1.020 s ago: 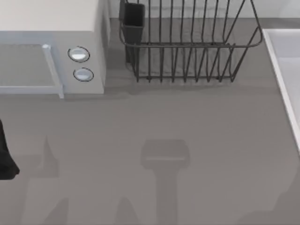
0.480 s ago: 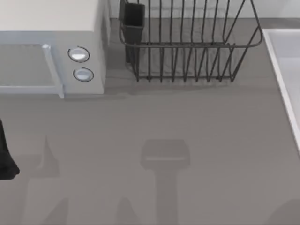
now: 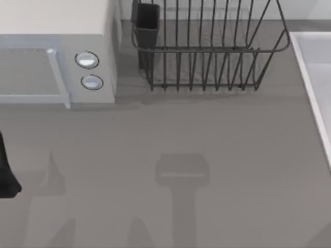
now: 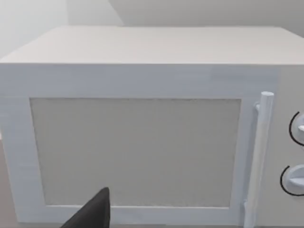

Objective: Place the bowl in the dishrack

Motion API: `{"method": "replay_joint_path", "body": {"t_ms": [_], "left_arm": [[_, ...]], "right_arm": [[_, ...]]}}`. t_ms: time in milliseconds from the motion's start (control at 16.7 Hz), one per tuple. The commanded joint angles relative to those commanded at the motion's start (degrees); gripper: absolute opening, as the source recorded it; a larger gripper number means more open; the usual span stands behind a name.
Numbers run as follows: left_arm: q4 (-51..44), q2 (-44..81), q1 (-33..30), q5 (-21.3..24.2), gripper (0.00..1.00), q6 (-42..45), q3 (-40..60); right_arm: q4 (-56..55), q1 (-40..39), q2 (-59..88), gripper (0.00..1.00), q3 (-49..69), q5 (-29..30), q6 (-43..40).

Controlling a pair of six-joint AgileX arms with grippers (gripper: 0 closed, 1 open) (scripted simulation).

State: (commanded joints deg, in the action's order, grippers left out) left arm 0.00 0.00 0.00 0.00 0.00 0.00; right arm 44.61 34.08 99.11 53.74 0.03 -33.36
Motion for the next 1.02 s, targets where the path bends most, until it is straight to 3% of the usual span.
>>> {"method": "replay_joint_path", "body": {"t_ms": [780, 1020], "left_arm": [[0.0, 0.0, 0.0, 0.0, 1.00, 0.0, 0.0], [0.0, 0.0, 0.0, 0.0, 1.00, 0.0, 0.0]], "right_arm": [[0.0, 0.0, 0.0, 0.02, 0.0, 0.0, 0.0], [0.0, 0.0, 0.0, 0.00, 0.0, 0.0, 0.0]]}}
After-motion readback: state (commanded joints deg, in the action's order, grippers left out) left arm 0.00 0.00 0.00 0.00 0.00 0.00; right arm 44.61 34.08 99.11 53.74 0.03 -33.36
